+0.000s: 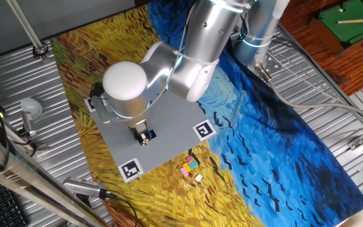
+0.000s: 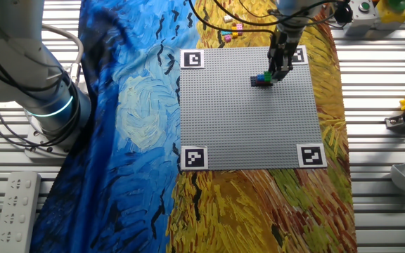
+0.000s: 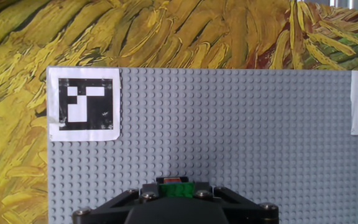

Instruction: Stack small Lego blocks one on top of the other

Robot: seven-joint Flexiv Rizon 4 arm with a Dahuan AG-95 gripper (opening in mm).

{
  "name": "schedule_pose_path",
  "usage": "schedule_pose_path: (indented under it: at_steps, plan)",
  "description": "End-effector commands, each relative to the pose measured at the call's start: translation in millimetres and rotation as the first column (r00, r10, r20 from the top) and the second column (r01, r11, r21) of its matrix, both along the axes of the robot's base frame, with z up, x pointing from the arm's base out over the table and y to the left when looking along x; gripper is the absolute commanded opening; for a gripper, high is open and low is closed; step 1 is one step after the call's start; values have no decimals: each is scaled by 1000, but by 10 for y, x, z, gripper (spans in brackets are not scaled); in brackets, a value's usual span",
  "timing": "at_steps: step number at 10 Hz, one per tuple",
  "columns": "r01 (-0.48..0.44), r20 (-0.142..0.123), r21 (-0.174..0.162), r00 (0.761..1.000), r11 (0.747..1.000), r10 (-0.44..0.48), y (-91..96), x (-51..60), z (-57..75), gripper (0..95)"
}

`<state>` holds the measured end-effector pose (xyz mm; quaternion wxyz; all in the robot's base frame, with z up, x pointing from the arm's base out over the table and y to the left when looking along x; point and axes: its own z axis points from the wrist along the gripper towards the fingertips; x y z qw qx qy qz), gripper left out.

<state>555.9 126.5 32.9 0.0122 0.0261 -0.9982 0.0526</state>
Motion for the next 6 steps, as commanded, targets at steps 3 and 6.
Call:
schedule_pose_path:
  at_steps: [3, 6]
  plan:
    - [-6, -1, 3, 1000, 1000, 6, 2, 2, -1, 380]
    - [-10, -1, 6, 1000, 1000, 10, 2, 2, -2, 380]
